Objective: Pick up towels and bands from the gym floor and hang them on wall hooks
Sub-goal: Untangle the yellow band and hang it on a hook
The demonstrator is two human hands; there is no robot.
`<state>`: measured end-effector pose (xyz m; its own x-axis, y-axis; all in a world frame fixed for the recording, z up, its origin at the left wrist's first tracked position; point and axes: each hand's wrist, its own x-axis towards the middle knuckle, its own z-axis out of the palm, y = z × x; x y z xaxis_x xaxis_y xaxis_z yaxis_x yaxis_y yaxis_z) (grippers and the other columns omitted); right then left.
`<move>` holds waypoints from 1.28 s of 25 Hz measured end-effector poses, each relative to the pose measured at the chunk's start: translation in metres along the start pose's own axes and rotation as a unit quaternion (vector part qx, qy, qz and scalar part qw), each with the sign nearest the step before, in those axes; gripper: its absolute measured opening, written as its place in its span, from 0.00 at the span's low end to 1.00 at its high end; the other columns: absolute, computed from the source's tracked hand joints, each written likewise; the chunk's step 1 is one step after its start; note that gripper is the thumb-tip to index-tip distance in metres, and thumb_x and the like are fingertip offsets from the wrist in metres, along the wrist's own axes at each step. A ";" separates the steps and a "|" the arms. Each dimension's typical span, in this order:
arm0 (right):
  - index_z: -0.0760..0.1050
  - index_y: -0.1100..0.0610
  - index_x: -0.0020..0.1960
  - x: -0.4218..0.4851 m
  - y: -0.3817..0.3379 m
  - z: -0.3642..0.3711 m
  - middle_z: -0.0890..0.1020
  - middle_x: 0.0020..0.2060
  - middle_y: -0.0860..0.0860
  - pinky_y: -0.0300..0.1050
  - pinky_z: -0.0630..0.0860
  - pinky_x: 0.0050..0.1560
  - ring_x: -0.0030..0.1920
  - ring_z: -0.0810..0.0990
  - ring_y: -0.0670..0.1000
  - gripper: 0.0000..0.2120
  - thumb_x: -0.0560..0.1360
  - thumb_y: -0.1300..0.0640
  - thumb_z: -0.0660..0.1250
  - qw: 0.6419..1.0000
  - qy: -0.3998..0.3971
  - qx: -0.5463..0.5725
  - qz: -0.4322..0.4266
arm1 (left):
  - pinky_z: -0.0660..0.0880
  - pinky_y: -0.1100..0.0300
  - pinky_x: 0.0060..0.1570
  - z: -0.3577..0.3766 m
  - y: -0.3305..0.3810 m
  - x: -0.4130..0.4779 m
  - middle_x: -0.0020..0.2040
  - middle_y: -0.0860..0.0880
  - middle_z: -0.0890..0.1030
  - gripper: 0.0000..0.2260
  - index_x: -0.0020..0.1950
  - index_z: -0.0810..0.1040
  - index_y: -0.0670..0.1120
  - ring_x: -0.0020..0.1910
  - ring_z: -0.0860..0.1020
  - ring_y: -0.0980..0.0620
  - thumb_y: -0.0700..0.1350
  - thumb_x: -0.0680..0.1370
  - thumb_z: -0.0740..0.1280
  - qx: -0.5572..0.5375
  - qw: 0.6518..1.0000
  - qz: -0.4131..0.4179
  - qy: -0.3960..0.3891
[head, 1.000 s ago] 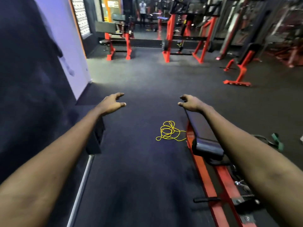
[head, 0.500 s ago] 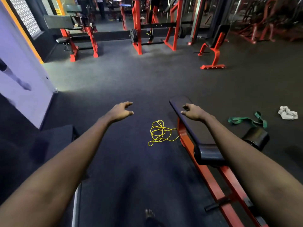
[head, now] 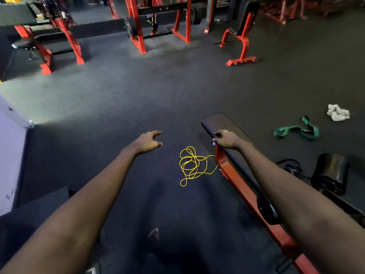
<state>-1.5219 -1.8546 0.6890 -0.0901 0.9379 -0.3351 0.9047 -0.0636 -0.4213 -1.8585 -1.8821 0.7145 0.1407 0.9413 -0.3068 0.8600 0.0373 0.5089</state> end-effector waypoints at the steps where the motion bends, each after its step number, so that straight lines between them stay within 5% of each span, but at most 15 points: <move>1: 0.70 0.60 0.72 0.020 -0.007 0.005 0.74 0.70 0.56 0.45 0.67 0.68 0.70 0.72 0.56 0.23 0.80 0.52 0.64 1.000 0.001 -0.003 0.011 | 0.65 0.58 0.68 -0.006 -0.012 0.025 0.72 0.43 0.71 0.27 0.76 0.66 0.49 0.71 0.70 0.47 0.48 0.78 0.68 -0.003 1.000 0.010 -0.008; 10: 0.71 0.58 0.71 0.161 -0.059 0.044 0.74 0.70 0.55 0.44 0.68 0.66 0.70 0.73 0.56 0.23 0.79 0.51 0.64 0.987 -0.003 0.062 0.149 | 0.66 0.58 0.65 -0.065 -0.090 0.226 0.73 0.44 0.70 0.27 0.76 0.66 0.50 0.71 0.70 0.45 0.48 0.77 0.68 0.036 0.990 0.054 -0.124; 19: 0.70 0.60 0.71 0.317 -0.040 0.059 0.75 0.69 0.57 0.47 0.70 0.68 0.68 0.75 0.57 0.27 0.78 0.47 0.67 0.946 0.009 0.181 0.269 | 0.67 0.59 0.65 -0.081 -0.085 0.444 0.73 0.44 0.71 0.27 0.76 0.66 0.46 0.71 0.70 0.45 0.46 0.78 0.68 0.126 0.963 0.102 -0.214; 24: 0.76 0.59 0.66 0.366 -0.032 0.065 0.79 0.63 0.57 0.47 0.72 0.65 0.64 0.77 0.58 0.20 0.79 0.49 0.66 0.916 0.000 0.211 0.340 | 0.65 0.56 0.67 -0.093 -0.083 0.554 0.74 0.45 0.70 0.28 0.76 0.66 0.46 0.71 0.69 0.45 0.48 0.78 0.68 0.155 0.944 0.127 -0.263; 27: 0.78 0.58 0.58 0.393 -0.031 0.085 0.81 0.54 0.58 0.46 0.73 0.57 0.60 0.79 0.59 0.13 0.78 0.51 0.66 0.884 0.008 0.249 0.395 | 0.66 0.55 0.67 -0.088 -0.082 0.619 0.74 0.44 0.68 0.28 0.76 0.65 0.46 0.72 0.69 0.43 0.48 0.78 0.68 0.177 0.920 0.151 -0.315; 32: 0.80 0.58 0.57 0.416 -0.066 0.121 0.82 0.59 0.58 0.45 0.74 0.56 0.61 0.80 0.57 0.13 0.78 0.51 0.65 0.799 0.032 0.321 0.508 | 0.68 0.57 0.64 -0.066 -0.072 0.703 0.73 0.42 0.70 0.27 0.76 0.66 0.46 0.71 0.70 0.44 0.47 0.78 0.68 0.220 0.868 0.219 -0.387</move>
<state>-1.6693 -1.5020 0.4753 0.5949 0.3061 -0.7432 0.0966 -0.9452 -0.3119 -1.8541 -1.2011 0.5147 0.6433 0.3196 -0.6957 0.7207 -0.5593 0.4095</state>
